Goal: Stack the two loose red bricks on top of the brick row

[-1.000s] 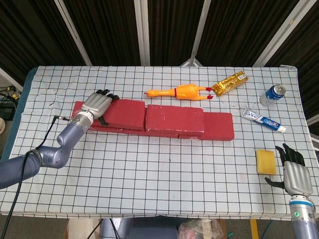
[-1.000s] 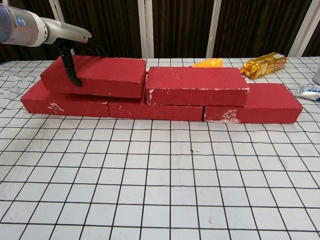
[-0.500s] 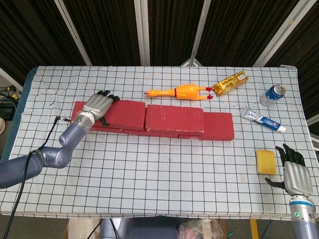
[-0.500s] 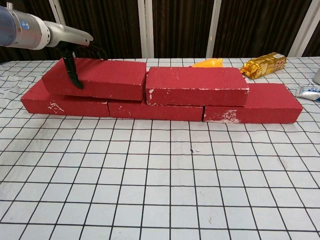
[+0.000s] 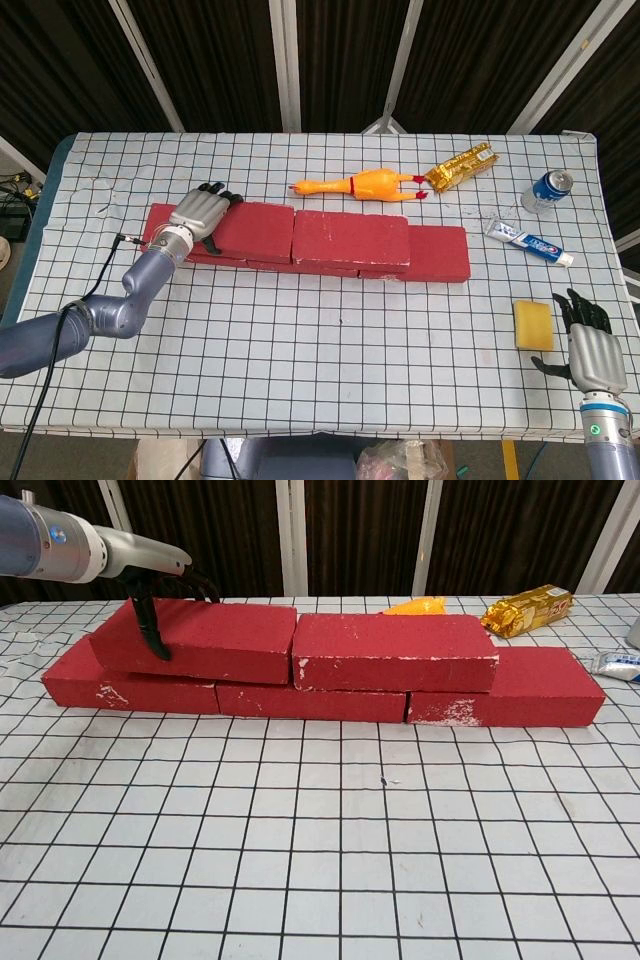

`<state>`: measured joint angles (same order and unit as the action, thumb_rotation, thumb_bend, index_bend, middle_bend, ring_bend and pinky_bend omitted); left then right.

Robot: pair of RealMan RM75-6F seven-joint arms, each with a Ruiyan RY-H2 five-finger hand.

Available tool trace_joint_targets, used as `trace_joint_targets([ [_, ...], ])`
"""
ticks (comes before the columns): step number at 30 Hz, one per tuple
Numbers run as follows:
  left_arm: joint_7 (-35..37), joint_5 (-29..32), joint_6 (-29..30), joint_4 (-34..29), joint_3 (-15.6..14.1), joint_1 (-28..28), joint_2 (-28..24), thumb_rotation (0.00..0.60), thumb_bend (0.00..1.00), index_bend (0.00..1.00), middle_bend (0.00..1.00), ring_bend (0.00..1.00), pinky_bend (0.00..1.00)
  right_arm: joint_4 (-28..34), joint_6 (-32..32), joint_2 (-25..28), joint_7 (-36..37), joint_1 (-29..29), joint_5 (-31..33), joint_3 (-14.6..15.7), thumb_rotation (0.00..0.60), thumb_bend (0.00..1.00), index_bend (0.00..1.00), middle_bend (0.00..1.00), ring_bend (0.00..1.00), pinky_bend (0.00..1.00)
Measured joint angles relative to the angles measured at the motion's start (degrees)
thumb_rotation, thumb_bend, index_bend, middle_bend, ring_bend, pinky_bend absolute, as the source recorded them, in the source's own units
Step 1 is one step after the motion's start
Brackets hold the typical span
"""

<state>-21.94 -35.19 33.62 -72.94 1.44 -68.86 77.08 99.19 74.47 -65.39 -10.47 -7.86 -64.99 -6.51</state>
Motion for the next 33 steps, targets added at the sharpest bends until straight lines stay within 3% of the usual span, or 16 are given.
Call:
trace_joint_targets([
  [33,-1.2,2.8,-0.2,0.6,-0.4,-0.9,1.1,0.6,0.0,0.17,0.14,0.06,0.08,0.2,0.2,-0.1,-0.2,0.0,0.8,-0.3,0.6,0.16,0.12,0.0,0.0,0.0],
])
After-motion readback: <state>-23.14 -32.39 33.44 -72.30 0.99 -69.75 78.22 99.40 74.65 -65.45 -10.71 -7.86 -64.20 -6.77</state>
